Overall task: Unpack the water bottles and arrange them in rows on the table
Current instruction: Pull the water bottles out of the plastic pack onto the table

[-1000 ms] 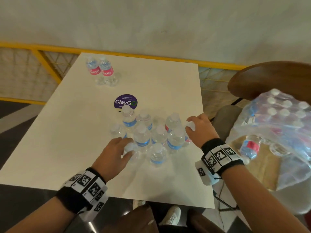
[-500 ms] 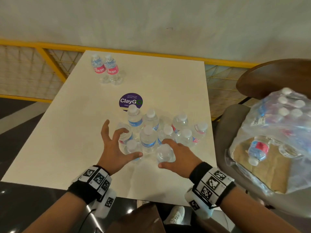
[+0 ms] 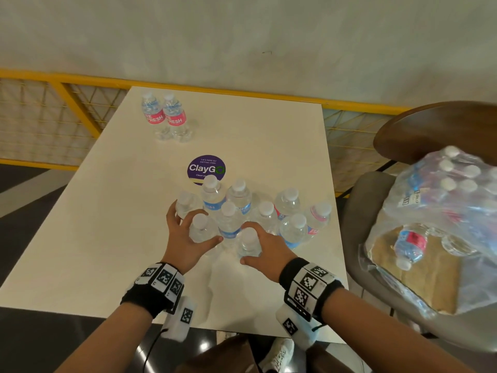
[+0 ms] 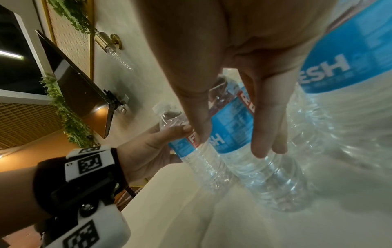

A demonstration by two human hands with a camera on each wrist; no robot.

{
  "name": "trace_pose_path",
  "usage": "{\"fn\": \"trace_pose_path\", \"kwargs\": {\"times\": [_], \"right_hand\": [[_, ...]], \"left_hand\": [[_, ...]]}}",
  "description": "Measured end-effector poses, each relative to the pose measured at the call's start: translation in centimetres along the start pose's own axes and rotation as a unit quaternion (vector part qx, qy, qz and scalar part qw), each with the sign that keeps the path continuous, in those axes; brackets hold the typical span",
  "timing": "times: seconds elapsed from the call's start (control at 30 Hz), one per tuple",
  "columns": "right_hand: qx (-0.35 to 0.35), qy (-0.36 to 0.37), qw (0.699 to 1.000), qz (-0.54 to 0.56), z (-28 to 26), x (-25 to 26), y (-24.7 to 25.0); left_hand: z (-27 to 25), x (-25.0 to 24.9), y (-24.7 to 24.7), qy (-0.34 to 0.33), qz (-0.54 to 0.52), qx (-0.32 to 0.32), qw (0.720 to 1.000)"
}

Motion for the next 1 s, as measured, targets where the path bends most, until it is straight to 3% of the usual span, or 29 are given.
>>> {"fn": "trace_pose_path", "kwargs": {"times": [0.17, 0.3, 0.43, 0.5, 0.6, 0.63, 0.77, 0.87, 1.0], "right_hand": [[-0.009, 0.020, 1.000, 0.017, 0.9, 1.7, -0.4], [-0.016, 0.021, 1.000, 0.013, 1.7, 2.2, -0.9], [0.032, -0.013, 0.999, -0.015, 0.7, 2.4, 0.0], [0.048, -0.036, 0.998, -0.027, -0.6, 2.3, 1.9], [0.028, -0.039, 0.998, -0.029, -3.4, 2.4, 6.5], [0.006, -0.038, 0.999, -0.027, -4.4, 2.4, 8.4], [-0.112, -0.075, 0.990, -0.050, -8.4, -0.5, 15.5], [-0.174, -0.150, 0.971, -0.063, -11.7, -5.8, 19.7], [-0.231, -0.271, 0.925, -0.131, -15.7, -14.3, 24.1]], "left_hand": [[2.0, 0.1, 1.3, -0.028, 0.024, -0.024, 0.999], [2.9, 0.5, 2.0, -0.009, 0.048, -0.014, 0.999], [1.9, 1.5, 2.8, 0.050, 0.060, 0.050, 0.996], [0.4, 1.0, 4.6, 0.045, 0.074, 0.022, 0.996], [-1.0, -2.3, 7.9, -0.029, 0.128, -0.077, 0.988], [-1.0, -3.7, 8.2, -0.067, 0.138, -0.083, 0.985], [-2.0, -14.2, 4.4, -0.211, 0.106, 0.000, 0.972], [-5.5, -24.5, -1.0, -0.355, 0.059, 0.048, 0.932], [-8.2, -29.0, -13.3, -0.398, 0.062, 0.242, 0.883]]}}
Point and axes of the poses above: each hand's wrist, its own z-axis towards the middle knuckle, its own y-axis out of the back of the hand, x = y × z, the point moved 8 cm from there along z, towards the middle knuckle, and after that the axes turned 5 degrees about z, right-handed, at the moved point
